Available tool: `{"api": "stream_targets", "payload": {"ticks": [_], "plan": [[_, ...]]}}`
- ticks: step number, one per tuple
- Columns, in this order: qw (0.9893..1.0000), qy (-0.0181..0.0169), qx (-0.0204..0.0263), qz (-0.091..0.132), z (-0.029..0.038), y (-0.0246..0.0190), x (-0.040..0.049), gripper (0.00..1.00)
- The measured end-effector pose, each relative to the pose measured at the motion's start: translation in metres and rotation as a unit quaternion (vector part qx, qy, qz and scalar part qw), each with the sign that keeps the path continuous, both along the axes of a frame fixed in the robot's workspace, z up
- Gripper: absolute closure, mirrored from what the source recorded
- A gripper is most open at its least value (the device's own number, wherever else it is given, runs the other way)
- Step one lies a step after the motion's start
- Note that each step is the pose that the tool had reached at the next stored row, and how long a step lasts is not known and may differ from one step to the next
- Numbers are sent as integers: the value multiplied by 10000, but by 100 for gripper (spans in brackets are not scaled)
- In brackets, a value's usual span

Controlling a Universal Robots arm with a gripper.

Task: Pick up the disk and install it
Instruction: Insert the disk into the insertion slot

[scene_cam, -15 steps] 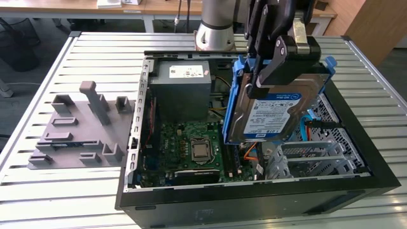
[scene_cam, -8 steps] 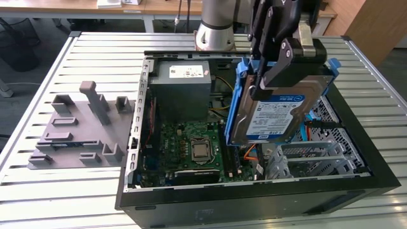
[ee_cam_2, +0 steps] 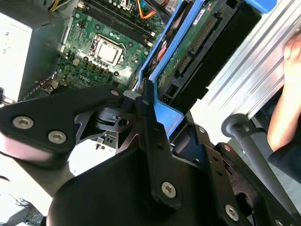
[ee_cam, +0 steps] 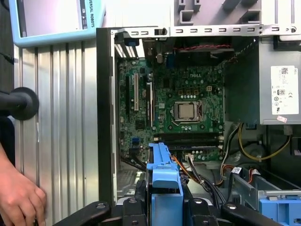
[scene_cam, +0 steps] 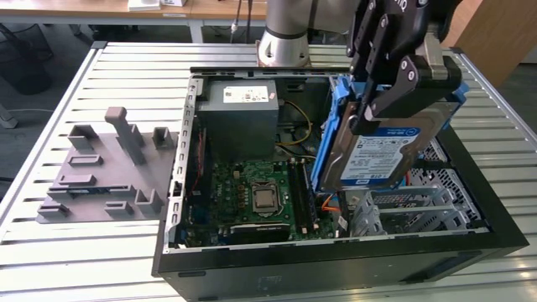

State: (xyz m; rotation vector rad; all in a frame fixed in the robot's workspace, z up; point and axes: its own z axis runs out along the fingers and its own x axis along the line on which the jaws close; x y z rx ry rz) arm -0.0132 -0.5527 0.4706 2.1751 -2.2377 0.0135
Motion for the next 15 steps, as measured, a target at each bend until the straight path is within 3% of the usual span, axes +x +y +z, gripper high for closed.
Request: {"api": "stream_targets", "payload": {"ticks": [7,15], "plan": [[10000,0,-9,0,-17,-75,24,64],[10000,0,-11,-1,-47,-84,153,64]]}}
